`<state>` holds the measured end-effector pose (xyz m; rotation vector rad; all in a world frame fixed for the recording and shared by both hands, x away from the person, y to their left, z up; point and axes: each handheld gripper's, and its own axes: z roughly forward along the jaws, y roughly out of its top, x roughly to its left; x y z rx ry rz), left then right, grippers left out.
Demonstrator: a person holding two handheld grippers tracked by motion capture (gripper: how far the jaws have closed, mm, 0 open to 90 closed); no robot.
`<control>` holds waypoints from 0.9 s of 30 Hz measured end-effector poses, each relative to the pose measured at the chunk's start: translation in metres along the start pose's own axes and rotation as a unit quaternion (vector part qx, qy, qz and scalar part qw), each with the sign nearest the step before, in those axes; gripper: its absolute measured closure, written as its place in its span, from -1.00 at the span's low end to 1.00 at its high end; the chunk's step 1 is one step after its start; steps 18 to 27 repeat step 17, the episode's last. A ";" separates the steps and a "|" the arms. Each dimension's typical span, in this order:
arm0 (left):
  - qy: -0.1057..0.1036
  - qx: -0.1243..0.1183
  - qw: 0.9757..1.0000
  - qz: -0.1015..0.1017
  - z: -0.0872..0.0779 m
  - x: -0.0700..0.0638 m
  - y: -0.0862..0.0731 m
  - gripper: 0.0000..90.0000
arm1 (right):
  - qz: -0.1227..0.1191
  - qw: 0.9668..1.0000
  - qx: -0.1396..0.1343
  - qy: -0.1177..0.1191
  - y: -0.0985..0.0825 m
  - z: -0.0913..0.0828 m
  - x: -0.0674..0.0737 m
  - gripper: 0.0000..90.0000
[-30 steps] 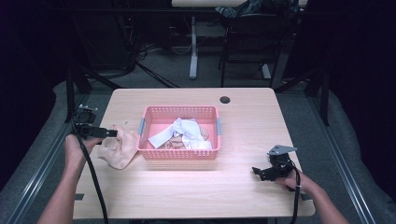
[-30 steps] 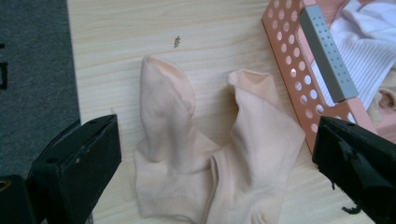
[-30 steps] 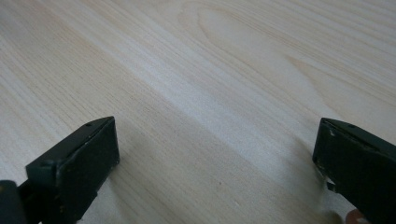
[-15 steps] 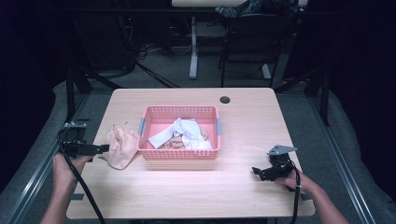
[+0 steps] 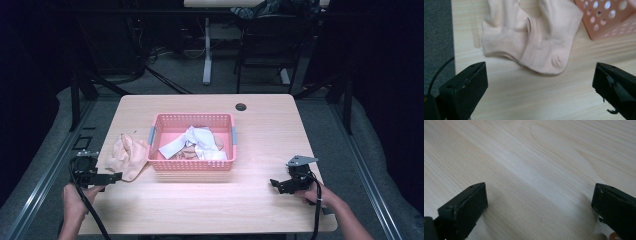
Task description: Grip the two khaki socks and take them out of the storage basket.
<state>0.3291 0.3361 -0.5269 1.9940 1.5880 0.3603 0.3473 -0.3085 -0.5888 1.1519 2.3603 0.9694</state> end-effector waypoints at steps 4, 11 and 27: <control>0.008 0.003 1.000 0.002 0.010 -0.002 -0.011 -1.00 | 0.000 1.000 0.000 0.000 0.000 0.000 0.000 -1.00; 0.020 0.022 1.000 0.002 0.019 0.001 -0.020 -1.00 | 0.000 1.000 0.000 -0.001 0.000 0.000 0.000 -1.00; 0.020 0.013 1.000 0.011 0.019 0.000 -0.015 -1.00 | 0.000 1.000 0.000 -0.001 0.000 0.000 0.000 -1.00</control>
